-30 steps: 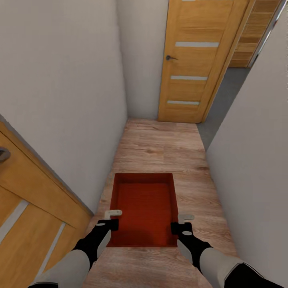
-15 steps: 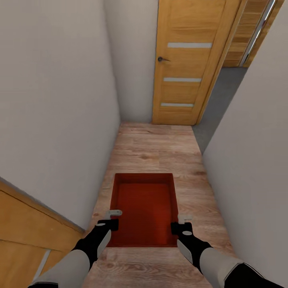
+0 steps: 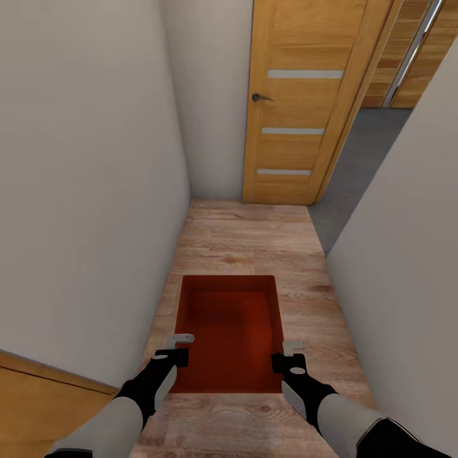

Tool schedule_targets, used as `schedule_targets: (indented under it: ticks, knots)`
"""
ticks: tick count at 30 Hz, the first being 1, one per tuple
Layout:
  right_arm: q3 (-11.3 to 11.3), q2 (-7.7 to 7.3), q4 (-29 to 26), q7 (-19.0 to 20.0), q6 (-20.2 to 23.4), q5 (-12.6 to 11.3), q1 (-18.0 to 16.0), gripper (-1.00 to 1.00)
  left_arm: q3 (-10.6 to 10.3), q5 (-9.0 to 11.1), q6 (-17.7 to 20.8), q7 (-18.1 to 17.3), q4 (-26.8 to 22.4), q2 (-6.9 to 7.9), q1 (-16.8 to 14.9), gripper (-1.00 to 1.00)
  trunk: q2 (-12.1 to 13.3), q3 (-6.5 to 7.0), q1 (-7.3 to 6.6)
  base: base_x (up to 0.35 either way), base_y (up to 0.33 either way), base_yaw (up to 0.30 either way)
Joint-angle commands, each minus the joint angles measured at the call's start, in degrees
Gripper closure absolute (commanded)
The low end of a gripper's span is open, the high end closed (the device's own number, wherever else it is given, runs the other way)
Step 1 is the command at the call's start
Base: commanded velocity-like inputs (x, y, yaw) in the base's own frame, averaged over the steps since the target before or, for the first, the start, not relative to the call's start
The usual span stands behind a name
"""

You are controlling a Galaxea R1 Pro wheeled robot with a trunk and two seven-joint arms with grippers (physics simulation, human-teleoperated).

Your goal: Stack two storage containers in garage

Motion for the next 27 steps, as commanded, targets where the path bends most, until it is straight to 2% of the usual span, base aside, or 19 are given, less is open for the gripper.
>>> schedule_targets:
  ticks: [1, 15, 27]
  knots:
    - [1.27, -0.04, 2.38, -0.02, -0.15, -0.68, 0.0, 1.0, 1.18, -0.48, 0.44, 0.38, -3.44, 0.44, -0.05, 1.0, -0.05, -0.06, 0.04, 0.322, 0.0, 0.0]
    - [1.27, -0.04, 2.38, -0.02, -0.15, -0.68, 0.0, 1.0, 1.18, -0.48, 0.44, 0.38, -3.44, 0.43, -0.05, 1.0, -0.05, -0.06, 0.04, 0.322, 0.0, -0.003]
    - [1.27, -0.04, 2.38, -0.02, -0.15, -0.68, 0.0, 1.0, 1.18, -0.48, 0.44, 0.38, -3.44, 0.41, -0.05, 1.0, -0.05, -0.06, 0.04, 0.322, 0.0, -0.143]
